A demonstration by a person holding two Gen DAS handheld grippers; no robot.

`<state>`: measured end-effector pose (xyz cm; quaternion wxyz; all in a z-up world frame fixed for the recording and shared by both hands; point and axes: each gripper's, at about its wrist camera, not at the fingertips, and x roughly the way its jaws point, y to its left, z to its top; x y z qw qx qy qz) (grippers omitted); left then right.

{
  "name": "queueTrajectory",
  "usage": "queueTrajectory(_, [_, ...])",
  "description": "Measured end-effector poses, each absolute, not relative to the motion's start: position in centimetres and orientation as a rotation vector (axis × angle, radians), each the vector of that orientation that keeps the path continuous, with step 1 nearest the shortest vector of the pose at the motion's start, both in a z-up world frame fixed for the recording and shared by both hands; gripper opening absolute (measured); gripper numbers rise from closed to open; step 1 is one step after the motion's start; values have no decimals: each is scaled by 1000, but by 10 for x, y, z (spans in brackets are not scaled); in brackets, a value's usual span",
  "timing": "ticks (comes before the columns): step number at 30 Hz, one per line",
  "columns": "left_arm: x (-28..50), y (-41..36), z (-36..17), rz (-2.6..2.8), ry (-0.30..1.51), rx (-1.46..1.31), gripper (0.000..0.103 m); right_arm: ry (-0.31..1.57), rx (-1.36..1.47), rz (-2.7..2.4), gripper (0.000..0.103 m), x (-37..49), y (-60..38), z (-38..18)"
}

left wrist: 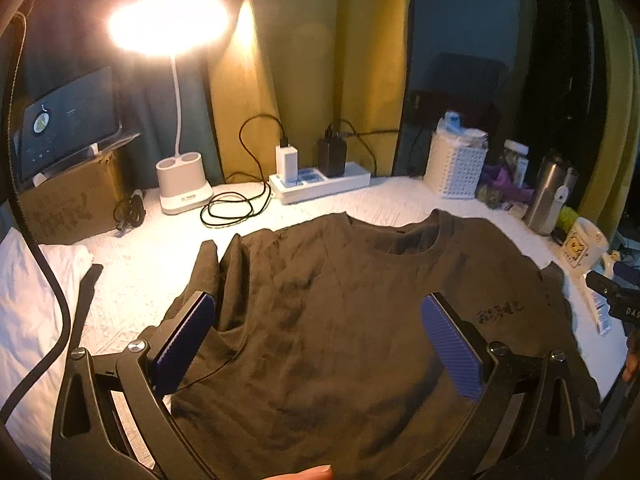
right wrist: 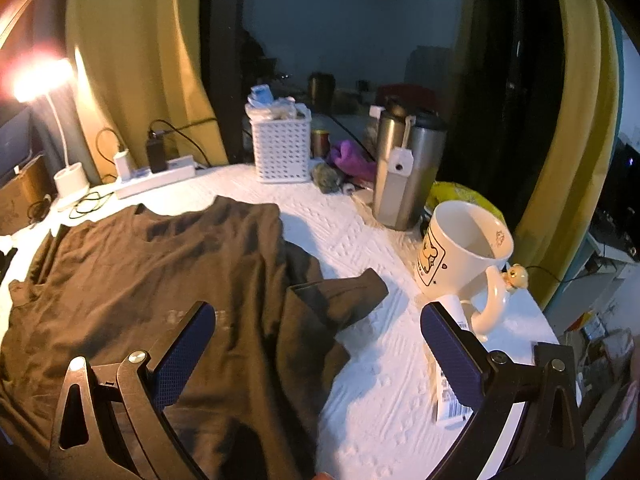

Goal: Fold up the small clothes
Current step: 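Grasp the T-shirt sleeve with the right gripper and lift it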

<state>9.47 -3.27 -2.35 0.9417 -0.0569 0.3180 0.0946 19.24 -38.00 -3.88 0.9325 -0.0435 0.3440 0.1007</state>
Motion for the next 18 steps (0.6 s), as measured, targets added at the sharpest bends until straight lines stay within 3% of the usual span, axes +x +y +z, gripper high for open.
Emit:
queueTrajectory(16, [147,-45,-48,262,771,-121,102,800,-72,280,102,255,-381,-81])
queueTrajectory(18, [150,-47,-49,266,781,-118,102,815,-74,295,96,259,-379,-85])
